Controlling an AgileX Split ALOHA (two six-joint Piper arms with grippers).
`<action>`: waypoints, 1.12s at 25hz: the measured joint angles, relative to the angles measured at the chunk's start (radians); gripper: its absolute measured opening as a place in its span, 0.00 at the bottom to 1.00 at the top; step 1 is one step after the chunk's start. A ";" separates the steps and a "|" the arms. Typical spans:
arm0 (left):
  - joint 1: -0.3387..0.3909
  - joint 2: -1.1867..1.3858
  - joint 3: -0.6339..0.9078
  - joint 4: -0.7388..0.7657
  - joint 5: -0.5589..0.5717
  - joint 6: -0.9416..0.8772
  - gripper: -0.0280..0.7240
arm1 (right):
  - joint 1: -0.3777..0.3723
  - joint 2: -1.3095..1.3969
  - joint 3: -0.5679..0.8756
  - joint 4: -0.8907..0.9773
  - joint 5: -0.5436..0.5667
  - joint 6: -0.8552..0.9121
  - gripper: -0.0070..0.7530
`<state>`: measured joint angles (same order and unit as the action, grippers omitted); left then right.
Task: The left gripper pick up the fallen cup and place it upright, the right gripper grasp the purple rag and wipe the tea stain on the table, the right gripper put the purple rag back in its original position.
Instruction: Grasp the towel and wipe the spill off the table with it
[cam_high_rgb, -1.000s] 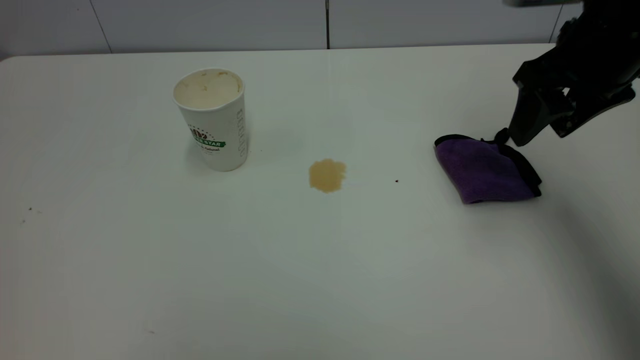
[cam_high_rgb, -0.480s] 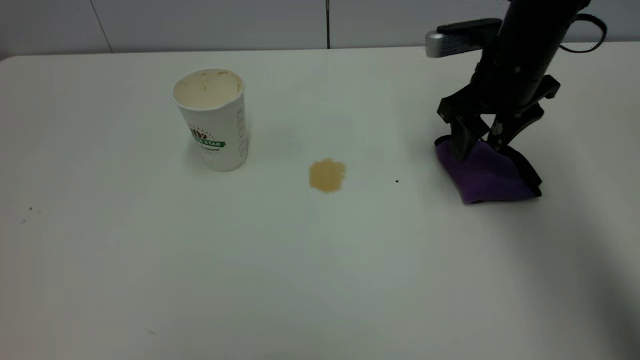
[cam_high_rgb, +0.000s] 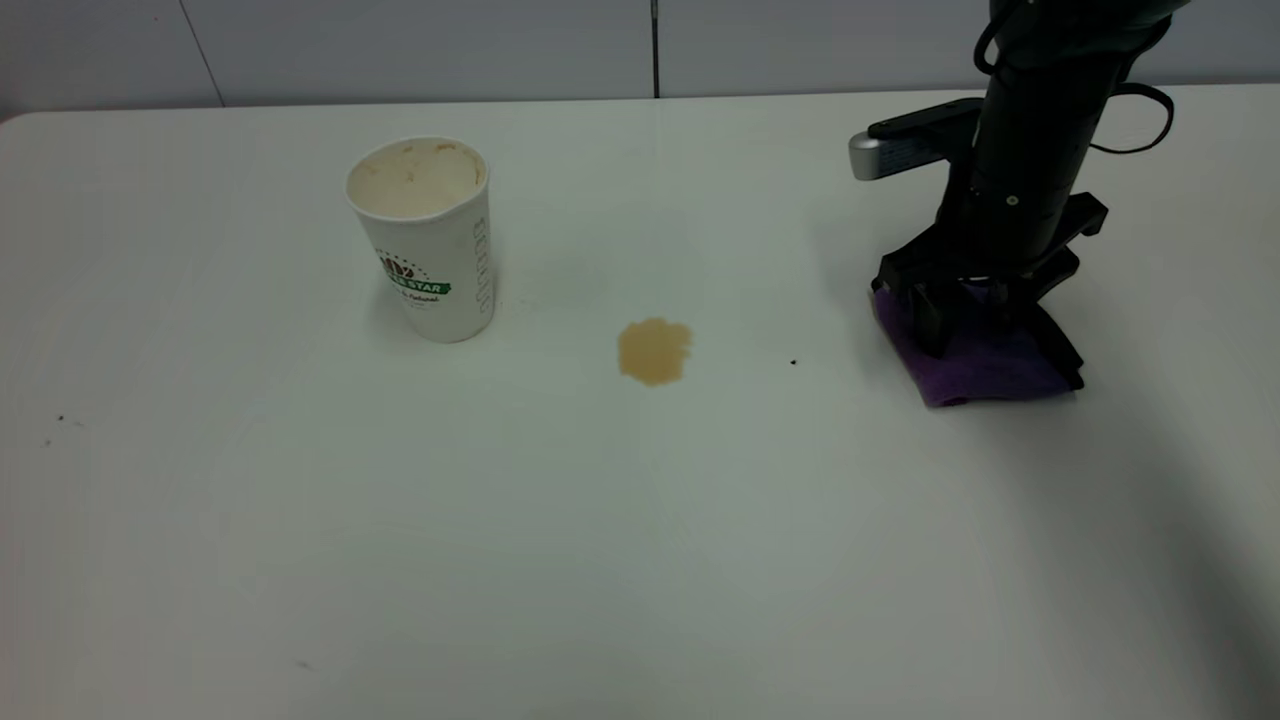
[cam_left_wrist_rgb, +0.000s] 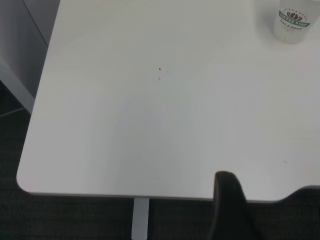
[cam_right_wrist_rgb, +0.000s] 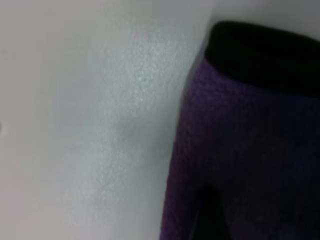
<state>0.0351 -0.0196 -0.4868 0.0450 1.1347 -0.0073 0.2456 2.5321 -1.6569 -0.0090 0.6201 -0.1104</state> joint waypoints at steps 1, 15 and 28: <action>0.000 0.000 0.000 0.000 0.000 0.000 0.65 | 0.000 0.001 0.000 0.000 0.000 0.001 0.73; 0.000 0.000 0.000 0.001 0.000 0.000 0.65 | 0.146 0.101 -0.211 0.153 0.007 -0.102 0.06; 0.000 0.000 0.000 0.001 0.000 0.002 0.65 | 0.344 0.245 -0.539 0.171 0.177 -0.106 0.06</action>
<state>0.0351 -0.0196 -0.4868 0.0458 1.1347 -0.0053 0.5896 2.7773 -2.1958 0.1620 0.7969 -0.2167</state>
